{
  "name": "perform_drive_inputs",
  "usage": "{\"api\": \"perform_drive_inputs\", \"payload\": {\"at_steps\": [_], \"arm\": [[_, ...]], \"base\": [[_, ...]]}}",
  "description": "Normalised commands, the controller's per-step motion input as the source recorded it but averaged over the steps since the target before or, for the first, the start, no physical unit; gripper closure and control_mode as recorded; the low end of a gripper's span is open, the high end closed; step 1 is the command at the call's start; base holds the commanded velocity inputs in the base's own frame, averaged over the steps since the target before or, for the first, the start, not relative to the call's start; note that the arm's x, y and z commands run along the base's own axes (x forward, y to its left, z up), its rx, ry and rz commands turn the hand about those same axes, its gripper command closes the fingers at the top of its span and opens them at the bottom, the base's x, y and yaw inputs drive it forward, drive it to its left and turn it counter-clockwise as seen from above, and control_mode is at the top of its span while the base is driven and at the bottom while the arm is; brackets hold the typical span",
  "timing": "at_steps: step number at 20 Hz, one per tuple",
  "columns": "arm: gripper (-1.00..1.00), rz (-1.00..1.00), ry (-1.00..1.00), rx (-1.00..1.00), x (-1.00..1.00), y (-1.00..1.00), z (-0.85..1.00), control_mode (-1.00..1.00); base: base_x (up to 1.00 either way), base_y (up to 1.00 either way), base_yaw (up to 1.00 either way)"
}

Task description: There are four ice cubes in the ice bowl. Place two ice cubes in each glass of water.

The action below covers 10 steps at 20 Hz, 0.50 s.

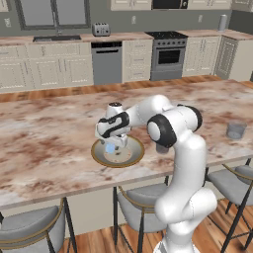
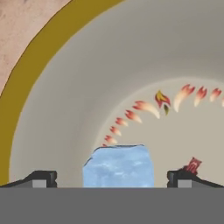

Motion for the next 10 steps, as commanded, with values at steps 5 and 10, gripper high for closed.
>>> {"api": "perform_drive_inputs", "payload": {"at_steps": [5, 10], "arm": [[-1.0, 0.0, 0.0, 0.0, 0.0, 0.0, -0.17, -1.0], [1.0, 0.0, 0.0, 0.0, 0.0, 0.0, -0.04, -1.0]], "base": [[0.0, 0.0, 0.0], [0.0, 0.0, 0.0]]}}
